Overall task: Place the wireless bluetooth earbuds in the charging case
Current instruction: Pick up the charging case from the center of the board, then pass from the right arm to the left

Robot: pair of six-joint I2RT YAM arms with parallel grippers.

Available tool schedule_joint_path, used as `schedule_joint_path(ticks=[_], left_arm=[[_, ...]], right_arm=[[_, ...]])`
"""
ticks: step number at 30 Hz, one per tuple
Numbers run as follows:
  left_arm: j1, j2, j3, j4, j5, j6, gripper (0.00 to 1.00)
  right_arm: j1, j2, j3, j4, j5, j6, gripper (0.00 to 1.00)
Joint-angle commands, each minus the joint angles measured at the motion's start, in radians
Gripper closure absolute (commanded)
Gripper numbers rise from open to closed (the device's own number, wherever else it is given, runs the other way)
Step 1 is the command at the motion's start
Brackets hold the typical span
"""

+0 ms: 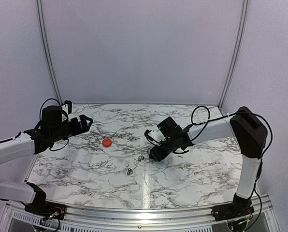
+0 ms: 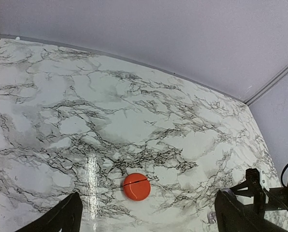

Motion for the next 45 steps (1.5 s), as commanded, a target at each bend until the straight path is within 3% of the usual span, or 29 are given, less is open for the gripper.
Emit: schedule_joint_path(ticks=[1, 11, 21, 32, 45], left_arm=[[0.005, -0.014, -0.004, -0.004, 0.05, 0.036, 0.01], [0.005, -0.048, -0.047, 0.052, 0.243, 0.051, 0.02], [-0.063, -0.045, -0.052, 0.1, 0.532, 0.062, 0.12], [-0.29, 0.055, -0.016, 0.22, 0.615, 0.012, 0.24], [-0.416, 0.175, 0.023, 0.369, 0.617, -0.031, 0.32]], right_arm=[[-0.02, 0.018, 0.019, -0.031, 0.021, -0.031, 0.42], [-0.01, -0.15, -0.037, -0.009, -0.03, -0.091, 0.59], [0.131, -0.368, -0.083, 0.007, 0.023, -0.219, 0.61], [0.328, -0.475, -0.064, -0.021, 0.14, -0.305, 0.61], [0.444, -0.46, -0.023, -0.052, 0.262, -0.356, 0.62]])
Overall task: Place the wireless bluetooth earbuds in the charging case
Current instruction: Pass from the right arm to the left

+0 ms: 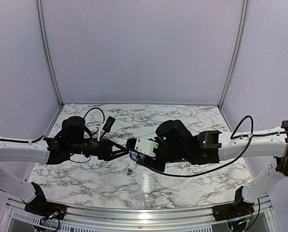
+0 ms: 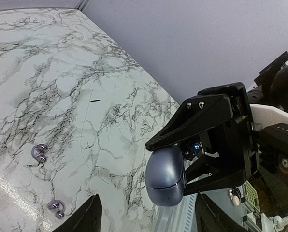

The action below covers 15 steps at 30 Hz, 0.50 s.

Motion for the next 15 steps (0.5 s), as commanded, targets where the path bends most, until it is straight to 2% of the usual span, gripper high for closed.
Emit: schedule_joint_path(ticks=[1, 15], left_arm=[[-0.033, 0.034, 0.046, 0.09, 0.026, -0.008, 0.32], [-0.087, 0.111, 0.043, 0.26, 0.074, -0.063, 0.54]], right_arm=[[0.02, 0.004, 0.065, -0.012, 0.054, -0.025, 0.62], [0.036, -0.025, 0.065, 0.01, 0.079, -0.035, 0.62]])
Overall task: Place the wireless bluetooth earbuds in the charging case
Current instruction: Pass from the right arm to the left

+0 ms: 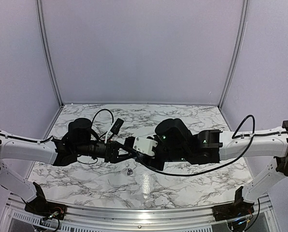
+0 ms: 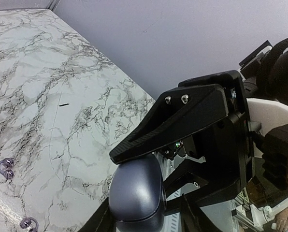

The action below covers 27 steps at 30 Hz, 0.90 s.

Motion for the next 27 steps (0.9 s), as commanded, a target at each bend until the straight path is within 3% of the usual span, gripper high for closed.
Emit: schedule_joint_path(ticks=[1, 17, 27], left_arm=[[-0.013, 0.008, 0.011, 0.117, 0.023, -0.026, 0.55], [-0.018, 0.046, 0.029, 0.145, 0.02, -0.058, 0.57], [-0.02, 0.054, 0.032, 0.145, 0.014, -0.065, 0.65]], right_arm=[[0.013, -0.027, 0.033, 0.019, 0.029, -0.009, 0.62], [0.016, -0.035, 0.045, 0.029, 0.045, -0.006, 0.62], [0.018, -0.046, 0.035, 0.038, 0.079, -0.001, 0.62]])
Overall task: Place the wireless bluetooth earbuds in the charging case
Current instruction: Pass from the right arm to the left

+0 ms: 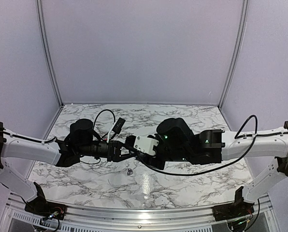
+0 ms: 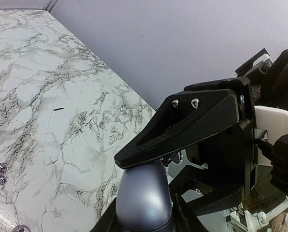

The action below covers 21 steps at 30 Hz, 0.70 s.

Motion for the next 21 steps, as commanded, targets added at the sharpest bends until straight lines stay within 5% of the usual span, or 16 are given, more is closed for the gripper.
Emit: schedule_joint_path(ticks=[1, 10, 16, 21], left_arm=[[-0.009, 0.004, 0.032, 0.043, 0.018, 0.003, 0.65], [-0.008, -0.032, 0.016, 0.045, 0.016, 0.054, 0.77], [-0.008, -0.137, -0.042, 0.045, -0.006, 0.191, 0.83], [-0.01, -0.206, -0.09, 0.046, -0.016, 0.293, 0.85]], right_arm=[[0.009, -0.028, 0.036, 0.038, 0.046, 0.008, 0.62], [0.01, -0.034, 0.038, 0.046, 0.042, 0.014, 0.59], [0.003, -0.084, 0.018, 0.055, -0.059, 0.064, 0.3], [-0.064, -0.142, 0.014, 0.068, -0.264, 0.137, 0.24]])
